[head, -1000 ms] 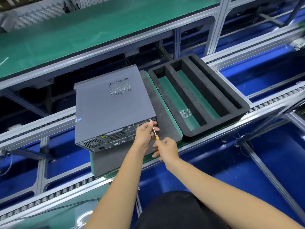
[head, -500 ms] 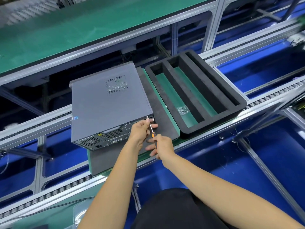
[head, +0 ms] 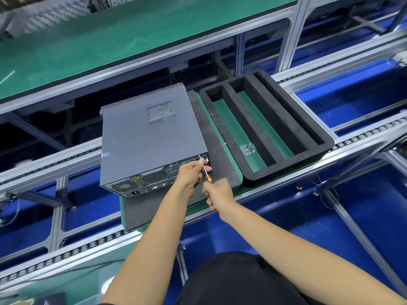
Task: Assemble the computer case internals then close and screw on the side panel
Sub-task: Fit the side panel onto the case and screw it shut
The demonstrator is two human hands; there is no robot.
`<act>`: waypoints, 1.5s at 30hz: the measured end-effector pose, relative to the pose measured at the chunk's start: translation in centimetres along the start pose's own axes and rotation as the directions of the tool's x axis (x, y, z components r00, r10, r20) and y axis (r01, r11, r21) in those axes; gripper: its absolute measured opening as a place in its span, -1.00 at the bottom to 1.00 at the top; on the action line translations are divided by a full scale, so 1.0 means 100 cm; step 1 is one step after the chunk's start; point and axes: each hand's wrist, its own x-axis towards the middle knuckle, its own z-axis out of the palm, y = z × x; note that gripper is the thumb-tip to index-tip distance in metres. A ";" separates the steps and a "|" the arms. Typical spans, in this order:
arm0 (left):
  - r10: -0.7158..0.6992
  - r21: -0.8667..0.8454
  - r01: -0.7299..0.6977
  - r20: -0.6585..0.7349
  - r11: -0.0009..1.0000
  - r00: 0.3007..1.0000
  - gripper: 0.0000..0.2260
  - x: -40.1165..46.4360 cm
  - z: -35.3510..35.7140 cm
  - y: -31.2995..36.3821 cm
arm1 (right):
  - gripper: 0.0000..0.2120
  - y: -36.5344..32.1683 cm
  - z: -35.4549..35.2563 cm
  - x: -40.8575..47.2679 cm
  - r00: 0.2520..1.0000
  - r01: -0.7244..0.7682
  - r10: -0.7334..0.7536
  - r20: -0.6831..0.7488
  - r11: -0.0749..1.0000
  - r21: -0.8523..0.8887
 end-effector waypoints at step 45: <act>0.146 0.200 -0.146 0.015 0.969 0.989 -0.67 -0.008 -0.008 0.002 | -0.80 -0.002 -0.005 0.006 0.963 -0.252 0.222 0.154 0.943 0.216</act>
